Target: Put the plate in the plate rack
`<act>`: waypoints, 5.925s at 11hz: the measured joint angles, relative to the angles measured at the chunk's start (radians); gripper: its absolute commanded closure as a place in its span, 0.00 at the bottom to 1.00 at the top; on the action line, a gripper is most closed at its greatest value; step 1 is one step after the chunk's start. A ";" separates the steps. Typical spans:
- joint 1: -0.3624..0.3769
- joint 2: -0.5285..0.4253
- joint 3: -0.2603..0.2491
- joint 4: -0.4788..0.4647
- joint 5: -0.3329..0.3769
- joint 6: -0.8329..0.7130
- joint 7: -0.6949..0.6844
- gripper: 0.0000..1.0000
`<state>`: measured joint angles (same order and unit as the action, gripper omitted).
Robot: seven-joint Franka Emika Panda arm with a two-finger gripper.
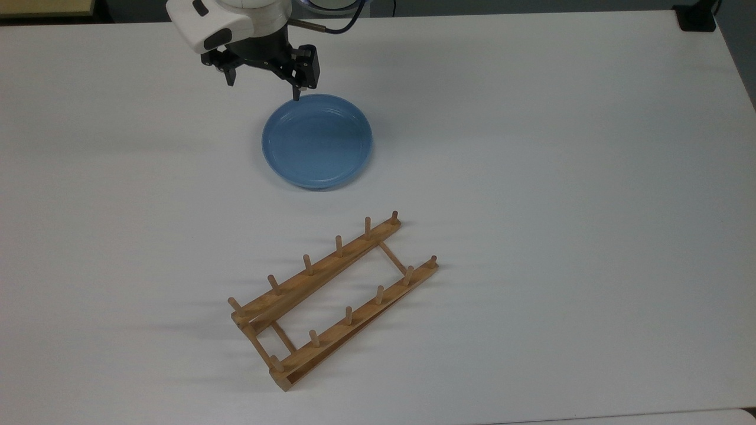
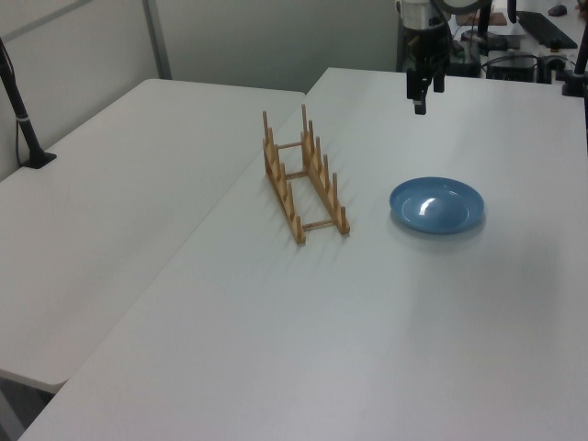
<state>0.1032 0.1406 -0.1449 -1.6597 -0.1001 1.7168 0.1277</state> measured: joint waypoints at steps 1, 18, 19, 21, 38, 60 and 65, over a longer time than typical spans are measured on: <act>0.001 0.000 0.000 0.000 0.000 0.000 0.005 0.00; 0.002 0.013 0.000 0.000 0.023 0.000 -0.117 0.00; 0.002 0.013 0.000 0.000 0.023 0.000 -0.119 0.00; 0.002 0.015 0.000 -0.001 0.023 0.000 -0.122 0.00; -0.070 0.270 0.000 0.000 0.204 0.090 -0.402 0.23; -0.097 0.333 0.000 0.026 0.189 0.113 -0.660 1.00; -0.116 0.215 -0.002 0.100 0.187 0.049 -0.743 1.00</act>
<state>-0.0125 0.3555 -0.1470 -1.5600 0.0868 1.7653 -0.6148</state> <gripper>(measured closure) 0.943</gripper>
